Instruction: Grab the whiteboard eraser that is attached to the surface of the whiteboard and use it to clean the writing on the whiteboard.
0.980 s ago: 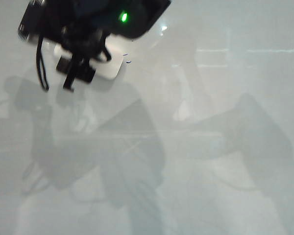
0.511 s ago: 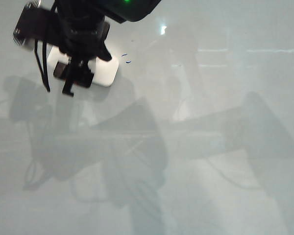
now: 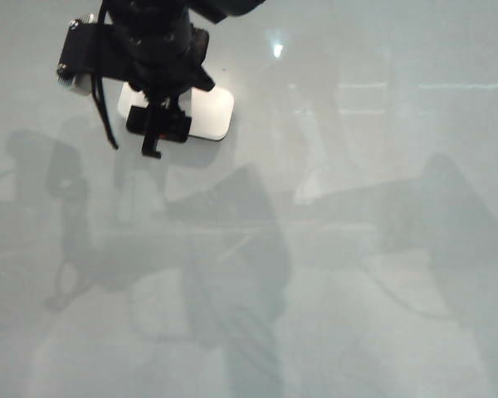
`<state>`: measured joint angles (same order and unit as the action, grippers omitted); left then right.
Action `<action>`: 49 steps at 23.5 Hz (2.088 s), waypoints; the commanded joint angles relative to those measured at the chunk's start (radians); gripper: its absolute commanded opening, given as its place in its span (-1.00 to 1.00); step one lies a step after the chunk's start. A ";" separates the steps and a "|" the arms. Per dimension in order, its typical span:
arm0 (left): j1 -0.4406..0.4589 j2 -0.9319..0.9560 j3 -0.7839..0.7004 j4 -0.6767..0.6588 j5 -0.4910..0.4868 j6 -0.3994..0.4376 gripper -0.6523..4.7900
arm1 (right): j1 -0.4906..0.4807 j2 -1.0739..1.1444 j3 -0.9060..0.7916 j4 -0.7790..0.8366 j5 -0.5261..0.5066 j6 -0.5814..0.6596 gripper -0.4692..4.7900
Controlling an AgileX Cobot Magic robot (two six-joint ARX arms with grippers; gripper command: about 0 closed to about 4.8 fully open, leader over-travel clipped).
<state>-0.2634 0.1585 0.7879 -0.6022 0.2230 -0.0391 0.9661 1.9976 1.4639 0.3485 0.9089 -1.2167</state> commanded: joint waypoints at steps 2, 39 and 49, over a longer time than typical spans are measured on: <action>0.001 0.001 0.002 0.015 -0.002 0.002 -0.78 | -0.024 -0.072 0.005 0.042 0.039 0.008 -0.38; 0.001 0.002 0.002 0.029 -0.001 0.005 -0.78 | -0.125 -0.158 -0.434 0.696 -0.225 0.626 -0.43; 0.001 0.002 0.002 0.029 -0.002 0.005 -0.78 | -0.119 -0.022 -0.245 0.589 -0.298 0.675 -0.43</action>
<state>-0.2634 0.1585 0.7879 -0.5865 0.2199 -0.0383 0.8577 1.9564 1.1809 0.9859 0.7742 -0.5659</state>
